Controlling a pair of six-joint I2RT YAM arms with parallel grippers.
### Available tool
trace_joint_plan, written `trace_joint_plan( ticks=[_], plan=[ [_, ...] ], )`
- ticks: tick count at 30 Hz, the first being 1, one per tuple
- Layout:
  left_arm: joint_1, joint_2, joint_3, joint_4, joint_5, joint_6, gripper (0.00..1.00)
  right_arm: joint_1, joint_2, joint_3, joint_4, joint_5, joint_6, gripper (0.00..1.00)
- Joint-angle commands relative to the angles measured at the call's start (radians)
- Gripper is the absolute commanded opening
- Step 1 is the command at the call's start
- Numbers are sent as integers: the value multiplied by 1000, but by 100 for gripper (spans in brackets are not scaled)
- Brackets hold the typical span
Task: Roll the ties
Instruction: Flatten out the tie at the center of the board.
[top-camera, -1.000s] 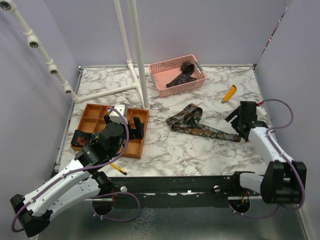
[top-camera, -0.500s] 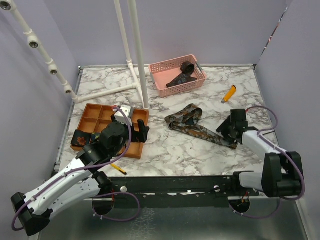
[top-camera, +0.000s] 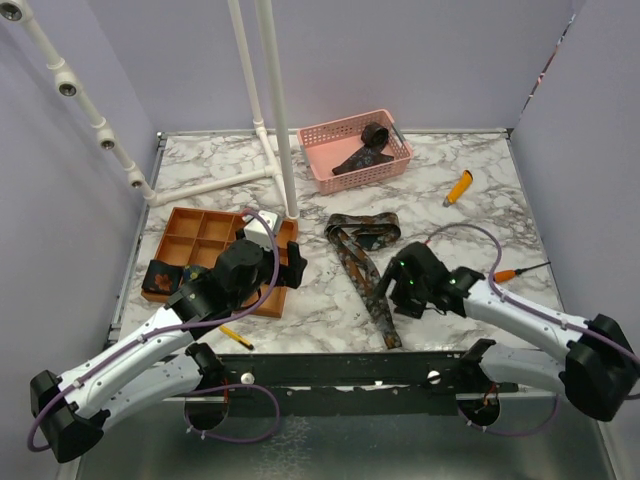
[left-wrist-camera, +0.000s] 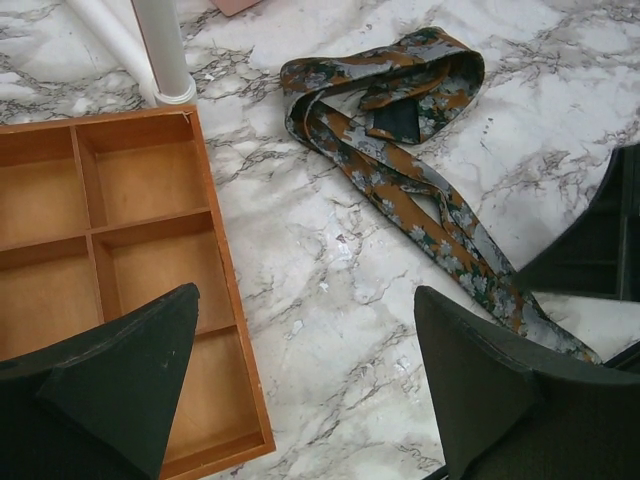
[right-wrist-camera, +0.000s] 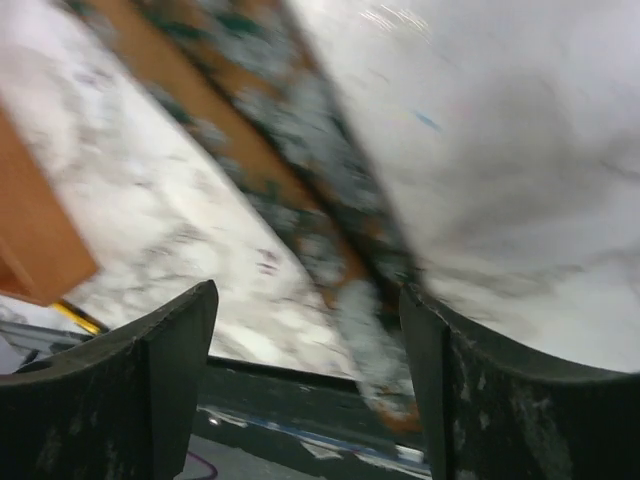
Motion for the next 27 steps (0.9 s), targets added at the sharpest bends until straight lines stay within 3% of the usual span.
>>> trace_joint_plan(
  ticks=[1,6,10,14,18,27],
  plan=[
    [-3,-27,16,16,-30,9,89,30,117,296,-83,252,-215,80],
    [-6,-53,20,11,7,-61,89,-31,281,500,45,377,-507,87],
    [-30,-26,2,5,59,-188,89,-150,496,653,108,292,-602,86],
    [-151,-32,-32,3,-19,-261,89,-169,724,817,133,261,-696,80],
    [-257,-8,-33,0,-100,-292,89,-216,890,942,42,264,-682,77],
    [-296,42,-55,33,-130,-289,90,-480,757,583,85,230,-562,58]
  ],
)
